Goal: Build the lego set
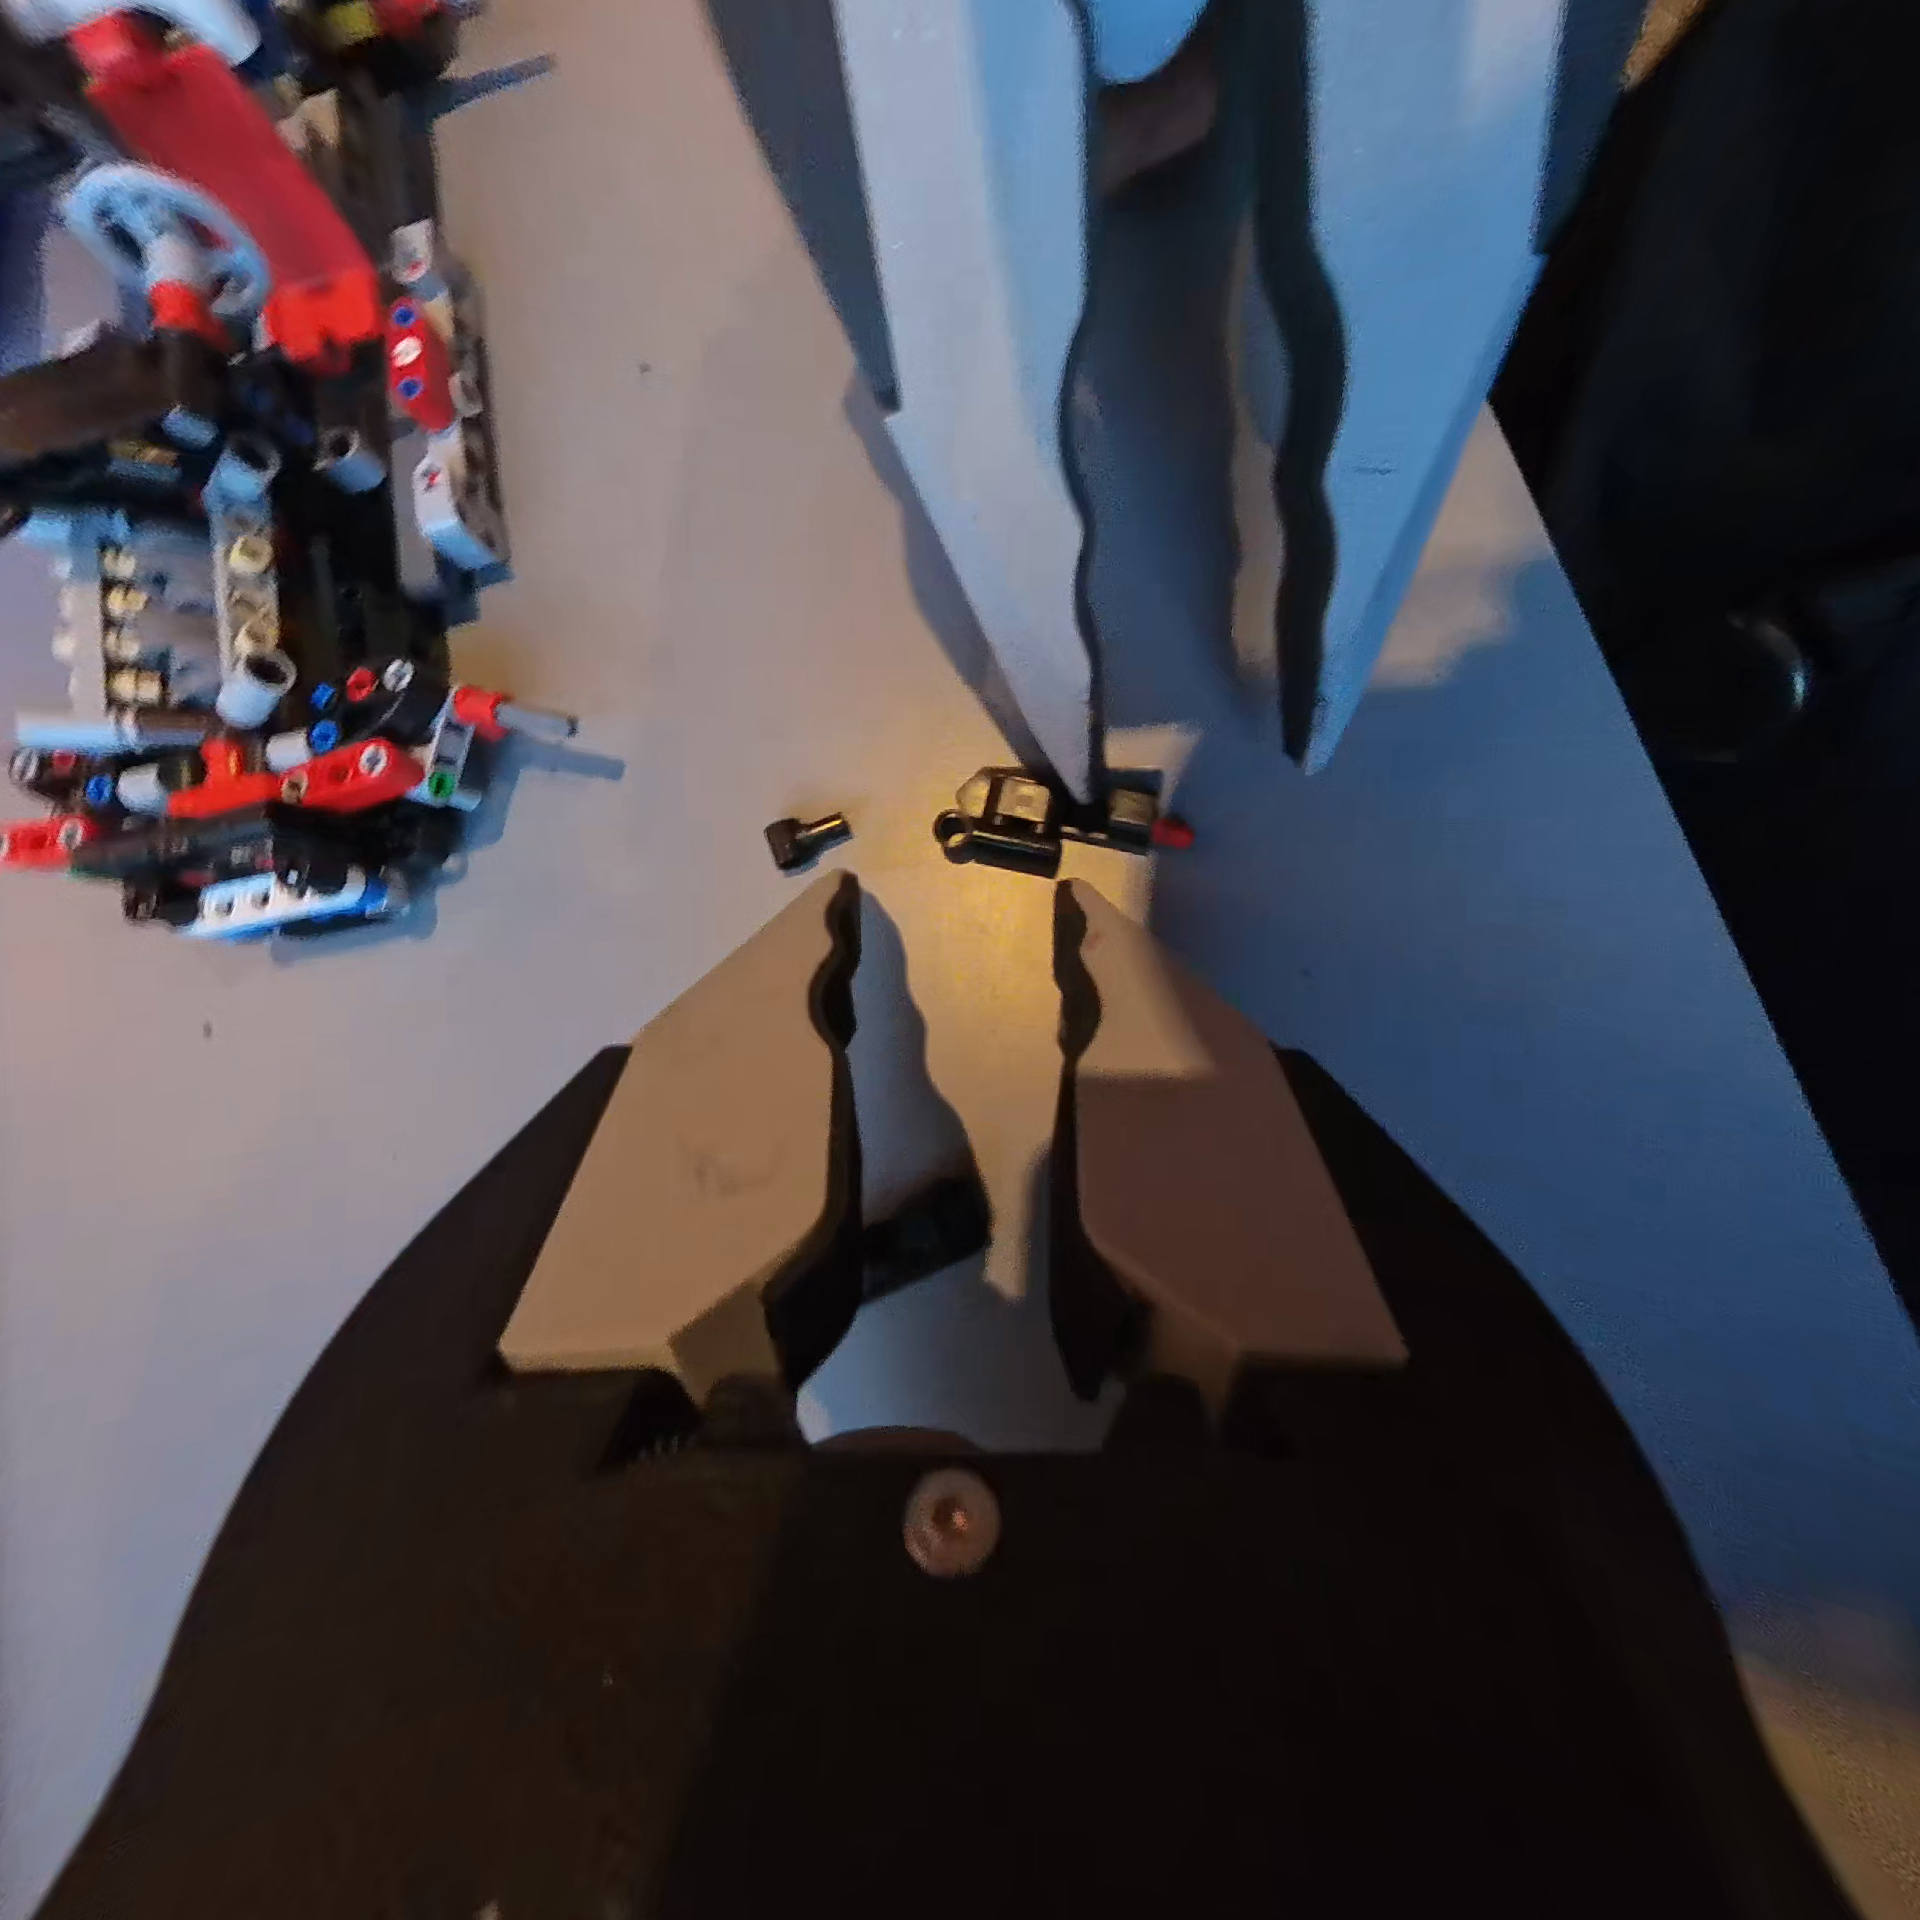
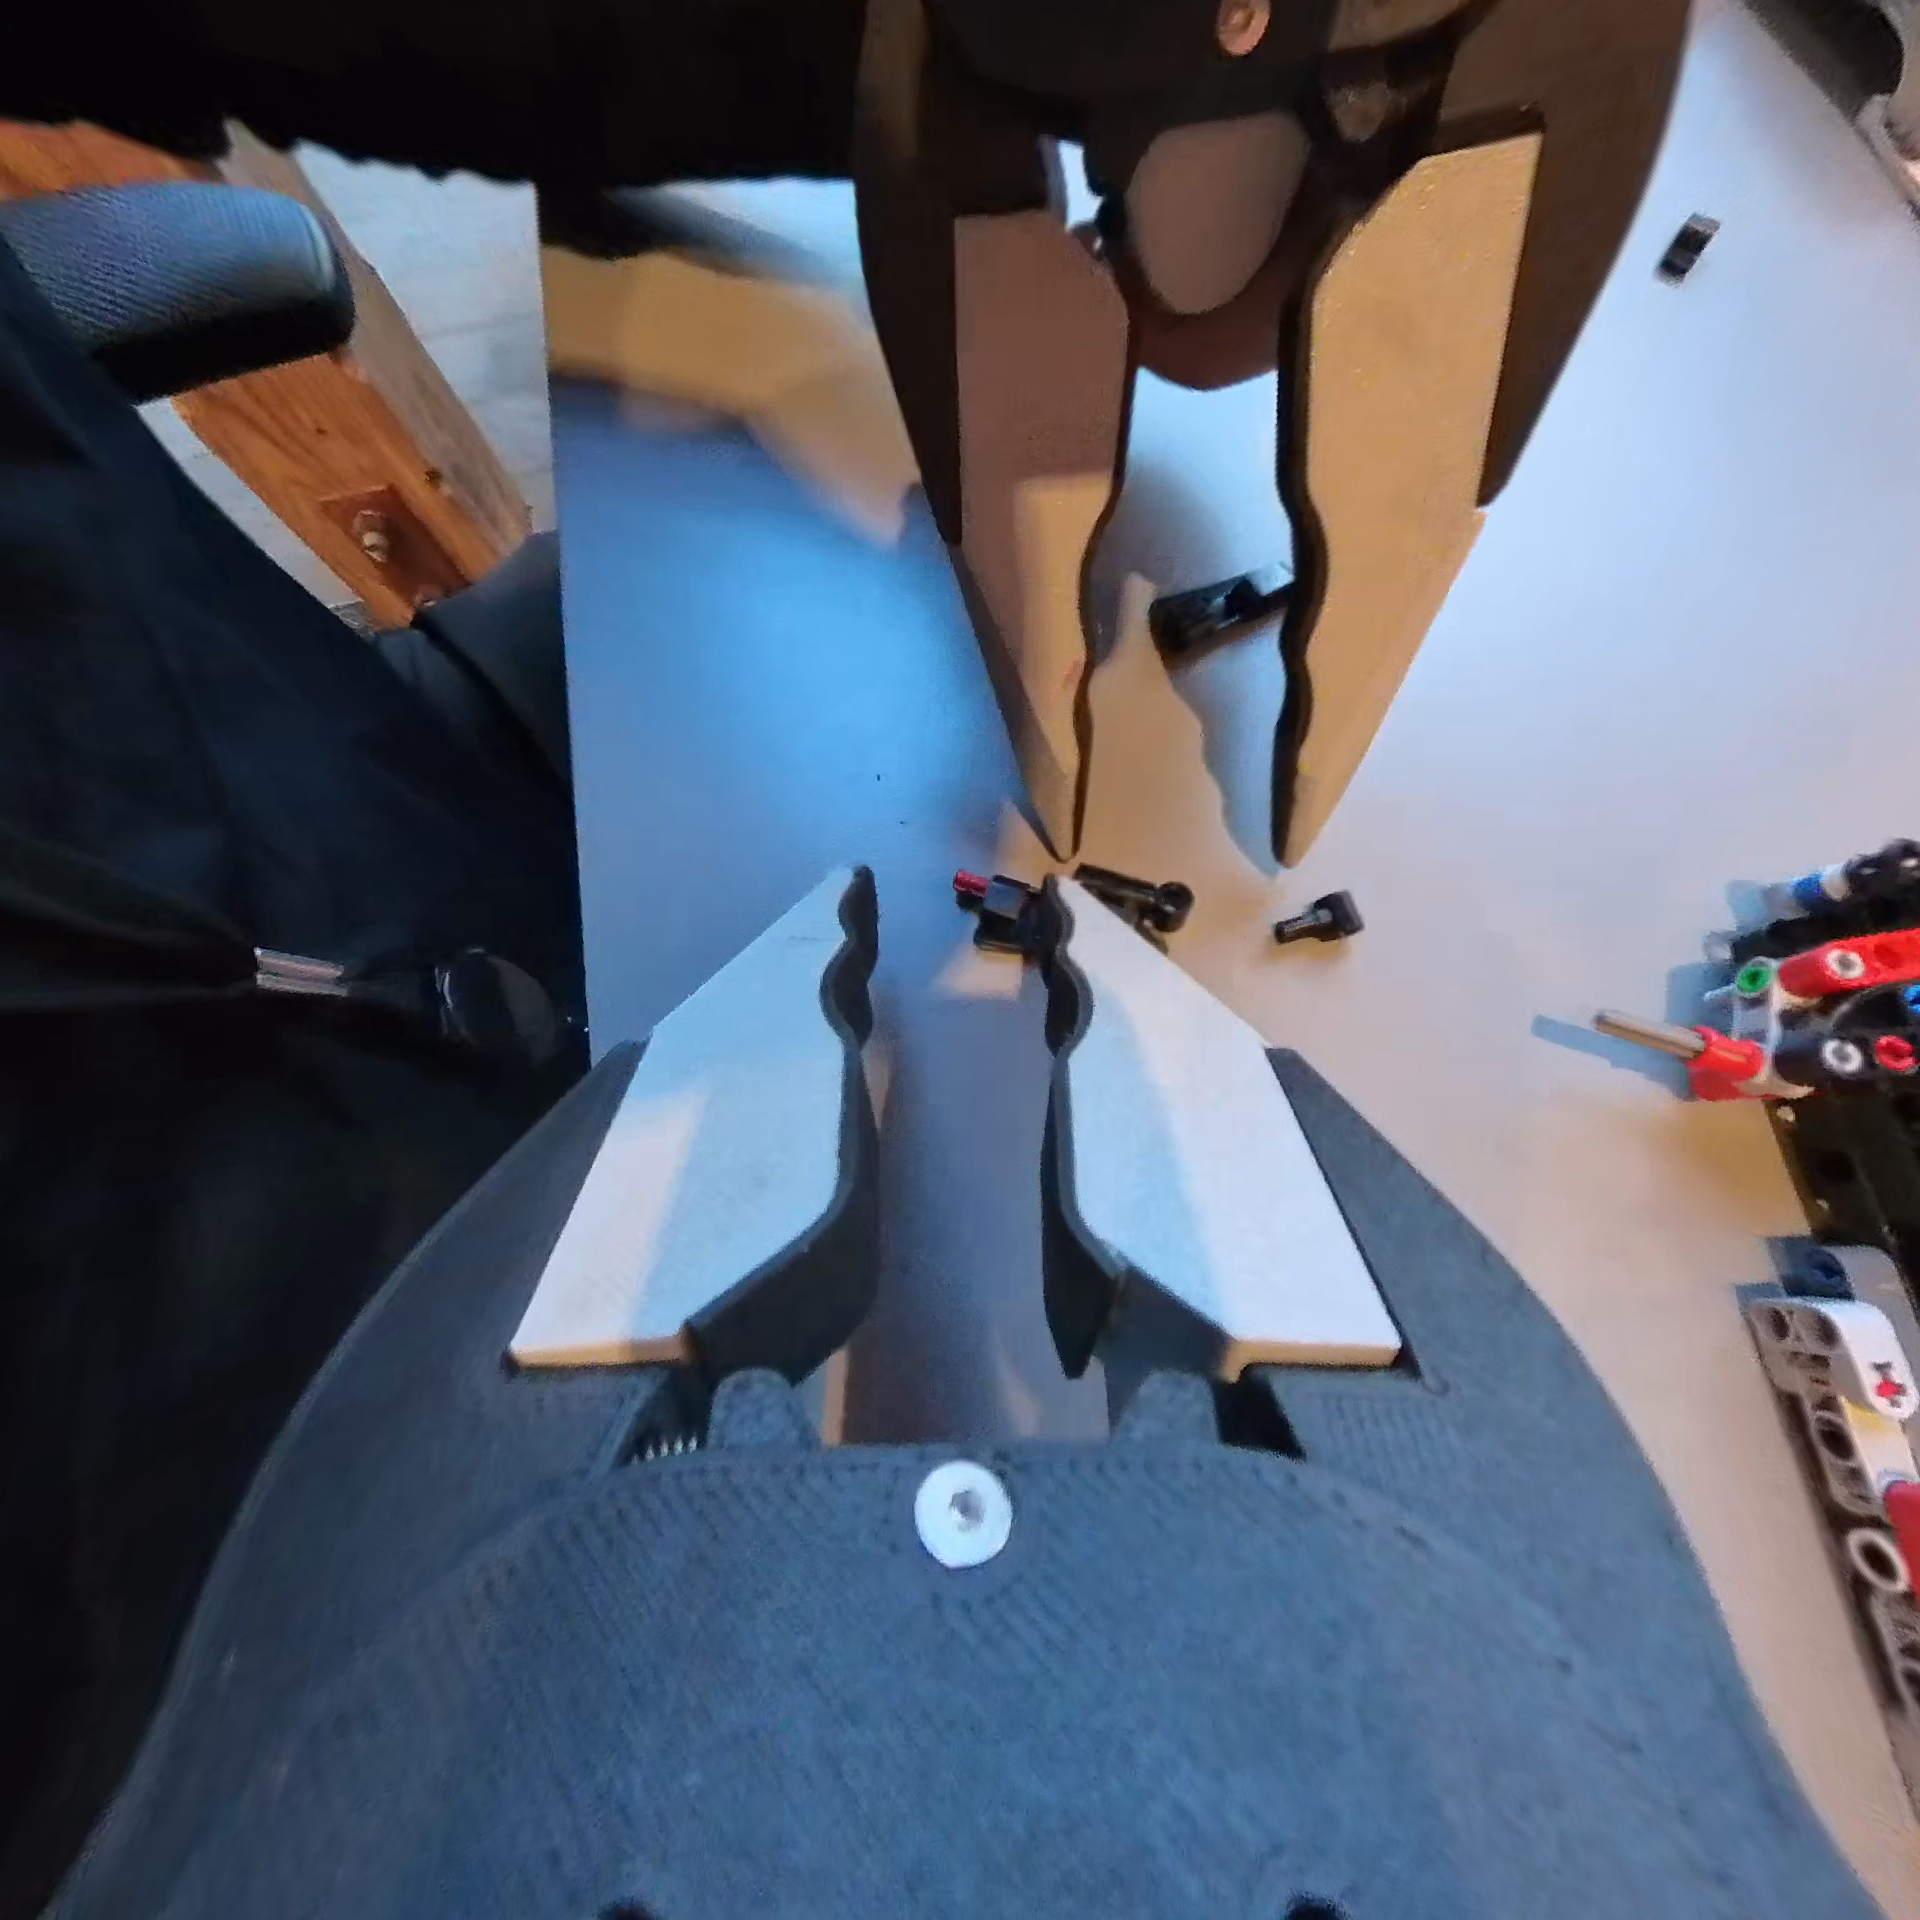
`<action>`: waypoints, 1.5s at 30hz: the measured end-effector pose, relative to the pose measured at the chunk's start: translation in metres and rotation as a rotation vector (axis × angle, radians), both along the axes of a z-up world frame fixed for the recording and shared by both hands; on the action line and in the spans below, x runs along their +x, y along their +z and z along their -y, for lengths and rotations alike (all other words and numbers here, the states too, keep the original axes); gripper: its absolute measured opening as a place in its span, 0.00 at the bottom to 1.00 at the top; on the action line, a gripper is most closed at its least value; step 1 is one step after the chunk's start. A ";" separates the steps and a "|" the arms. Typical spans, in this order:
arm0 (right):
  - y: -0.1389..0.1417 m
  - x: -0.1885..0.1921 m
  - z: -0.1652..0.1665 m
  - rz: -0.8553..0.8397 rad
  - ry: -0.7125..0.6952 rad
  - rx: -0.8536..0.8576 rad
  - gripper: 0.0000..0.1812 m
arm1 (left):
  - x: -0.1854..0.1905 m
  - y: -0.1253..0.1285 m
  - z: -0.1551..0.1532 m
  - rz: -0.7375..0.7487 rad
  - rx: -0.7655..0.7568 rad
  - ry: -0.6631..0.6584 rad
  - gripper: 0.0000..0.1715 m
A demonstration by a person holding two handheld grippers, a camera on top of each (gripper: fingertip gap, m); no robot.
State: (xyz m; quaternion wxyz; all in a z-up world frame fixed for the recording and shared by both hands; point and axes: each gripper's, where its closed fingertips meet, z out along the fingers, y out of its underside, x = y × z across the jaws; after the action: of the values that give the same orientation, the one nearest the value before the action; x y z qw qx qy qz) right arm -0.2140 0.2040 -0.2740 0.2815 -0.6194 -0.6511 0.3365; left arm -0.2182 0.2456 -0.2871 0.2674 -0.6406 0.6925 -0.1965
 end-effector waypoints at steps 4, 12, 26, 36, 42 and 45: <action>-0.008 0.000 0.000 0.042 -0.024 0.046 0.14 | 0.000 -0.001 0.009 -0.030 -0.033 -0.120 0.15; -0.012 0.000 -0.005 0.058 -0.069 0.065 0.12 | 0.009 -0.001 0.008 0.041 -0.059 -0.031 0.13; -0.013 0.002 -0.005 0.061 -0.026 0.139 0.08 | 0.008 -0.001 0.011 0.085 0.008 0.244 0.11; -0.014 0.003 -0.003 0.056 0.047 0.124 0.07 | 0.009 -0.001 0.012 0.140 -0.028 0.248 0.11; -0.014 0.004 -0.004 0.082 0.063 0.116 0.07 | 0.009 -0.001 0.011 0.144 0.005 0.265 0.11; -0.014 0.003 -0.006 0.092 0.056 0.130 0.07 | 0.008 0.000 0.009 0.142 0.036 0.282 0.11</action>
State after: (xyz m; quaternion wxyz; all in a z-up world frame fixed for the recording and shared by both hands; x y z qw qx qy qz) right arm -0.2109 0.2100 -0.2884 0.2815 -0.5962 -0.7008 0.2725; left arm -0.2102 0.2362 -0.2875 0.3520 -0.7112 0.5782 -0.1894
